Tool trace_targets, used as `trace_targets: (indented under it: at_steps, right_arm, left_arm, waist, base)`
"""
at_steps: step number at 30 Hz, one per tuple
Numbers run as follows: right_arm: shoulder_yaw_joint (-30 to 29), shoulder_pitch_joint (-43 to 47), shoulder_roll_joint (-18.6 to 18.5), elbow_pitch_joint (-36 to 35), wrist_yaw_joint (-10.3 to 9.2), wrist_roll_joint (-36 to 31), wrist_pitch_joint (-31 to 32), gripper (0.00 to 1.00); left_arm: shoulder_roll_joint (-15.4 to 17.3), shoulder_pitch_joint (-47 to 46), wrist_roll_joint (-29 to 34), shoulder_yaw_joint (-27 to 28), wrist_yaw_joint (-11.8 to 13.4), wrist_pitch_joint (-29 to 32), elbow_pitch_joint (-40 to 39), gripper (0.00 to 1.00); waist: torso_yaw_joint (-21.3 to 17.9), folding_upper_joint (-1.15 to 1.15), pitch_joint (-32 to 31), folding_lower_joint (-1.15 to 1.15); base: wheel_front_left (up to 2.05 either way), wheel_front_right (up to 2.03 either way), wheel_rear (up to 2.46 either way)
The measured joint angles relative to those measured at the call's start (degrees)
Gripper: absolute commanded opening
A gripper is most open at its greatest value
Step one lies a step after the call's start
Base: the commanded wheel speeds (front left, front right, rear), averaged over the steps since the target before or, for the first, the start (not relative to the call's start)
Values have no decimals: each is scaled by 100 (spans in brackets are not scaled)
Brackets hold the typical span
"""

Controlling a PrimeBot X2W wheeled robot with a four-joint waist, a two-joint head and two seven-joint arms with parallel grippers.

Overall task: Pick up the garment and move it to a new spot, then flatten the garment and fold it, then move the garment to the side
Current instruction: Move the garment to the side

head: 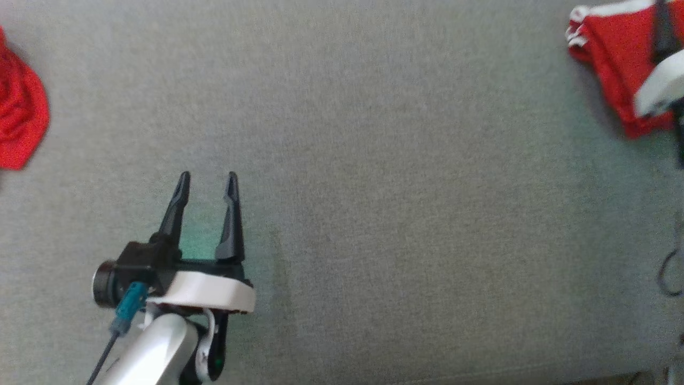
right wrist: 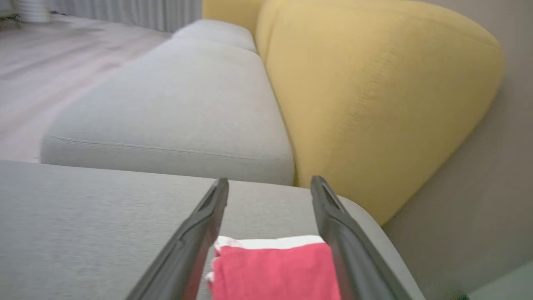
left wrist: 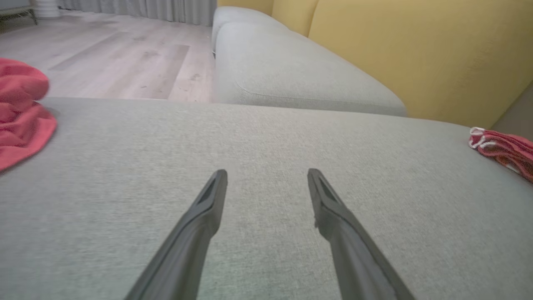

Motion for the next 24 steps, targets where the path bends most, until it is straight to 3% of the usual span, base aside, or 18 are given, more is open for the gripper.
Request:
trace_targets:
  at_steps: [13,20,24]
  right_arm:
    - [341,2151,1236,-912,0,58,-520,100]
    - [300,3755,1464,-1677,0,-142,-694,100]
    - [321,4564,1507,-2104,0,219,-747,100]
  left_arm:
    - [-32,1100,-539,632,7,-311,620,100]
    - [-83,1701,-564,660,-46,-344,681,100]
    - [-149,1798,-563,509,-100,-344,682,100]
  waist:
    - [90,0,-1598,-2]
    - [309,0,-2200,-2]
    - [511,0,-2338,0]
  base:
    - [0,0,0]
    - [0,0,0]
    - [0,0,0]
